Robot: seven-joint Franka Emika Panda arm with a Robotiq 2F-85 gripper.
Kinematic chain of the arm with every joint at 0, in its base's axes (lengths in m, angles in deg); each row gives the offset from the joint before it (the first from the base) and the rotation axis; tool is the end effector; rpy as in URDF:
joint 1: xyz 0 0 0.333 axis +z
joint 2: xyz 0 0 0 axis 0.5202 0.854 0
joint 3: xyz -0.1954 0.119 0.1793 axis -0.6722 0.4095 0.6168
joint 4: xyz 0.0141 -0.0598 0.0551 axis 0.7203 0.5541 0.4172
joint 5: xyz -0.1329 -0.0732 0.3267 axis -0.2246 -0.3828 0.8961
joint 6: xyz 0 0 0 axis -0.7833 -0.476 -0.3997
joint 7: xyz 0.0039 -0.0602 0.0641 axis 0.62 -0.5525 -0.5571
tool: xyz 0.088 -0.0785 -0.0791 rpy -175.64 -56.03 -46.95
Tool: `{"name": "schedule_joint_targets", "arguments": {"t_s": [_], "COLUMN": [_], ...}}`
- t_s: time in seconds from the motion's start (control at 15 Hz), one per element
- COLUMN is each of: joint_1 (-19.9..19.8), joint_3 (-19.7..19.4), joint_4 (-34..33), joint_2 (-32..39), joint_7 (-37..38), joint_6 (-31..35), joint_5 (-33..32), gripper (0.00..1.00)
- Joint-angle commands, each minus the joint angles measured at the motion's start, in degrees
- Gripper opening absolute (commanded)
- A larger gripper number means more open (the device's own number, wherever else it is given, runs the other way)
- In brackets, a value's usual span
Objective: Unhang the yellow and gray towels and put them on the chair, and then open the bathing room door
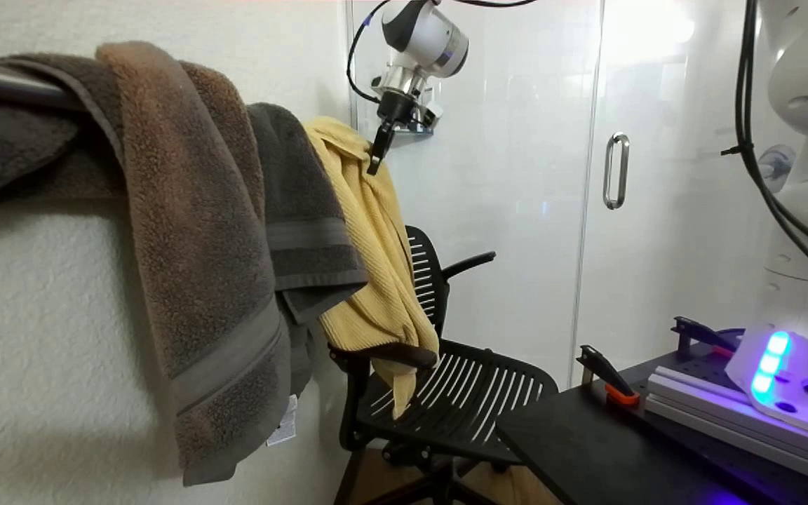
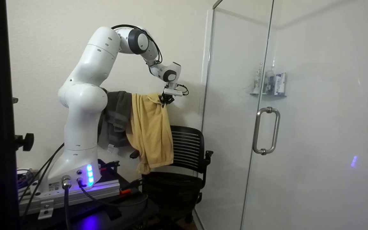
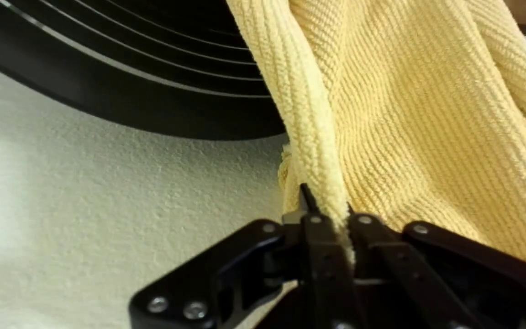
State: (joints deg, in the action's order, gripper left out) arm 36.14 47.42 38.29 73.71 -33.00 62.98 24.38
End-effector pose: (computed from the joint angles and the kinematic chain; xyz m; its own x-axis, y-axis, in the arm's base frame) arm 0.6079 0.2263 0.3765 0.3644 0.8405 0.4009 0.9266 -0.3701 -0.0664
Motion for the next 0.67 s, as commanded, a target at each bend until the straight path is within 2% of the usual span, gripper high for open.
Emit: {"name": "schedule_joint_targets", "arguments": {"t_s": [0.0, 0.13, 0.47, 0.6], "joint_1": [-0.8, -0.3, 1.9, 2.7], "joint_3": [-0.8, -1.8, -3.4, -3.8], "joint_4": [-0.6, -2.8, -12.2, -15.2], "joint_2": [-5.5, -8.1, -10.5, -10.7], "joint_7": [1.2, 3.9, 14.7, 19.1], "joint_6": [-2.4, -4.0, -7.5, -6.0], "joint_5": [-0.8, -2.3, -11.2, -15.0], "gripper": [0.02, 0.02, 0.02, 0.02]}}
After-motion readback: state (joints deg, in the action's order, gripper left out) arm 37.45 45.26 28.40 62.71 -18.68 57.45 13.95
